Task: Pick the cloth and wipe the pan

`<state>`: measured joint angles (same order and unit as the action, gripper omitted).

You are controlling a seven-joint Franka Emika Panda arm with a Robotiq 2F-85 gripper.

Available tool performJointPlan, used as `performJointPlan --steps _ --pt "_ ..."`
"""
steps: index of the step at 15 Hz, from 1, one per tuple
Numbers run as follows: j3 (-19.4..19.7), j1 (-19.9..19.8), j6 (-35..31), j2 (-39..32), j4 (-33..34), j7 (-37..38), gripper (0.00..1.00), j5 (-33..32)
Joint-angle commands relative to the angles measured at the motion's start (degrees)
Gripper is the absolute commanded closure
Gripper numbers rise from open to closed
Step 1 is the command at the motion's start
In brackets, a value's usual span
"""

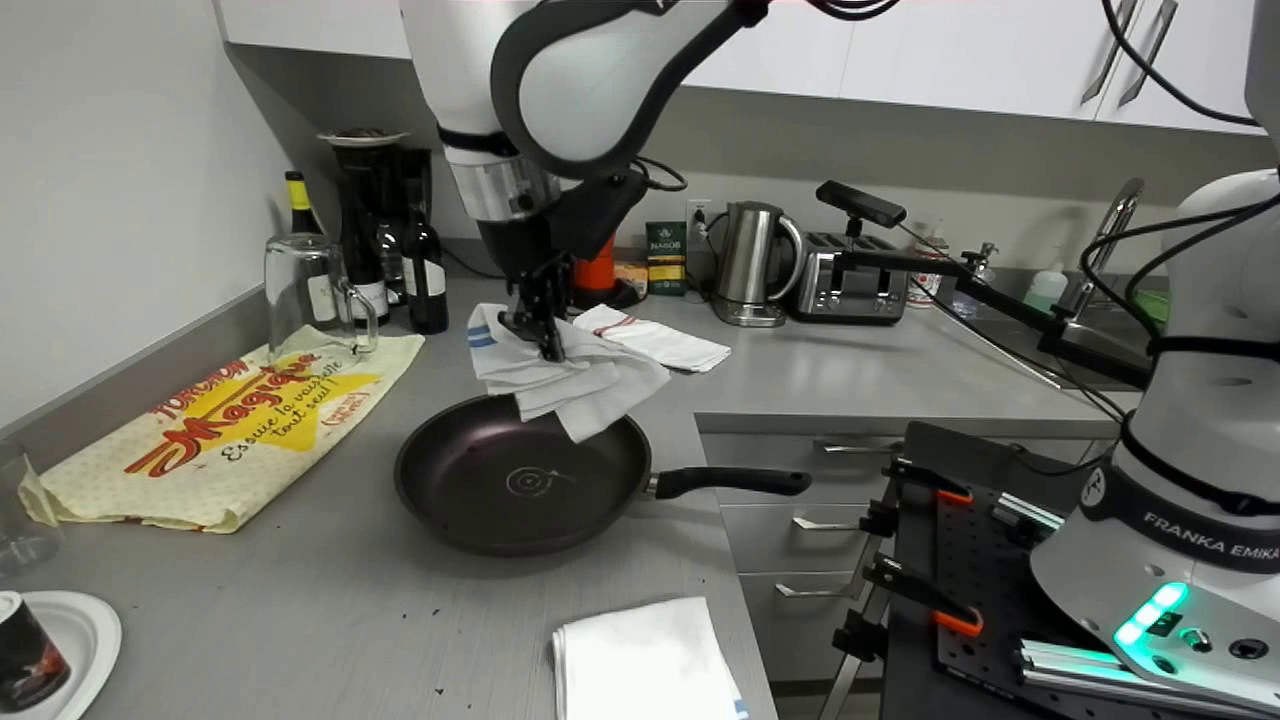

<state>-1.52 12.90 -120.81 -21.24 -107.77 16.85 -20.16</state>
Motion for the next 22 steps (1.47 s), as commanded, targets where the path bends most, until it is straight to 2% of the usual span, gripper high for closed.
performJointPlan --steps 1,7,13,22 --pt "1.2 1.5 1.3 -5.0 1.9 2.0 0.95 -6.4" --pt "4.5 3.5 0.4 -13.7 7.6 6.7 0.95 -14.6" --pt "6.7 3.8 0.9 -18.1 12.6 9.1 0.95 -19.0" --pt "7.3 2.3 -1.0 -24.2 17.1 11.0 0.95 -17.2"
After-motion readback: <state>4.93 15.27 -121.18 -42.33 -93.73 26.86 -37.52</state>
